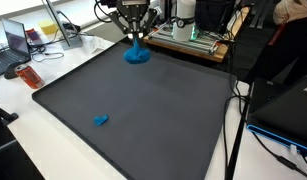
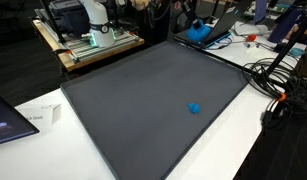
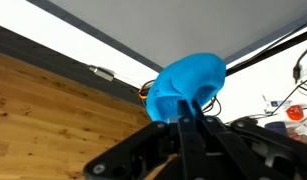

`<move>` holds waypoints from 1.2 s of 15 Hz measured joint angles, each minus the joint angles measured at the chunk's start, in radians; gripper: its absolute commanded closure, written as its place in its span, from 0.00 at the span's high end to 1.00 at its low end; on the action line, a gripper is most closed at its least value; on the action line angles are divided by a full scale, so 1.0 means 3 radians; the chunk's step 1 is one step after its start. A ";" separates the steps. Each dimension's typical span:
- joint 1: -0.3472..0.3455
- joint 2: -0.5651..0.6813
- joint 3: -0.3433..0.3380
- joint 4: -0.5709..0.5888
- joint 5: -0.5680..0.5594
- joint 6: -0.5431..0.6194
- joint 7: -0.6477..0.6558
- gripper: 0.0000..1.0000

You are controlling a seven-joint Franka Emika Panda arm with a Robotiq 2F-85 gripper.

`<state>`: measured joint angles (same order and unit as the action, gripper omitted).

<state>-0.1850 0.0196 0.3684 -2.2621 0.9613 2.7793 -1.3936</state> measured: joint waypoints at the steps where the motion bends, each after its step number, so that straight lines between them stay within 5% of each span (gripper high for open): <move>1: 0.0012 -0.0094 0.0027 -0.0057 0.0176 0.0109 -0.0095 0.01; 12: 0.0288 -0.0895 0.0132 -0.0076 0.2452 0.1396 -0.0747 0.01; 17: 0.0189 -0.1142 0.0326 0.0100 0.2731 0.2149 -0.0674 0.01; 18: 0.0222 -0.1156 0.0312 0.0105 0.2593 0.2297 -0.0509 0.13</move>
<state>-0.1183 -0.3272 0.4620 -2.2306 1.7391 3.4684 -1.5463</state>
